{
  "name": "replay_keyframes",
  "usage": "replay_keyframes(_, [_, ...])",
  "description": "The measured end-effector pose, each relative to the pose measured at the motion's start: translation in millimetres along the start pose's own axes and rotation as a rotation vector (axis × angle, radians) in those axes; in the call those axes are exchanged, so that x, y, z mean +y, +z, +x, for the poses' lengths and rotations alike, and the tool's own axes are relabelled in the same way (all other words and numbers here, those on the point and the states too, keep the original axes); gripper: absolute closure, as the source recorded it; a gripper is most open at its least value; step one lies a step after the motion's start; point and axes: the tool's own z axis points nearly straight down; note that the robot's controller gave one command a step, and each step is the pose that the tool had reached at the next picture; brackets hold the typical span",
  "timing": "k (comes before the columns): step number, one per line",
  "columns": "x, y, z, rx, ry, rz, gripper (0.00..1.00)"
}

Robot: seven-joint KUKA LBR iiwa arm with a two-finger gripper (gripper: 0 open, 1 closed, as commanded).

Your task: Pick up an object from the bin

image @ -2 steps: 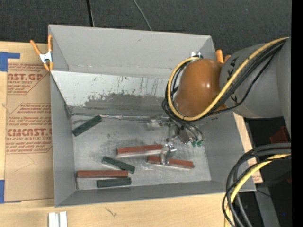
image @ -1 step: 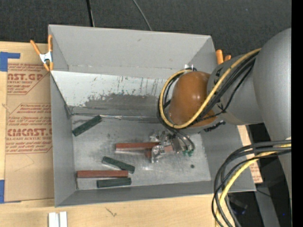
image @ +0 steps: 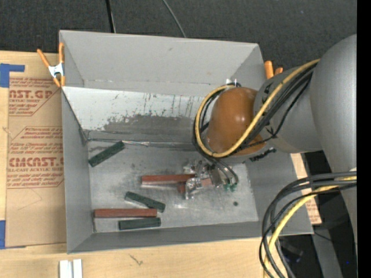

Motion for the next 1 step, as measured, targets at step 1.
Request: replay_keyframes(1, [-12.9, -146.2, 11.0, -0.009, -0.023, 0.001, 1.00])
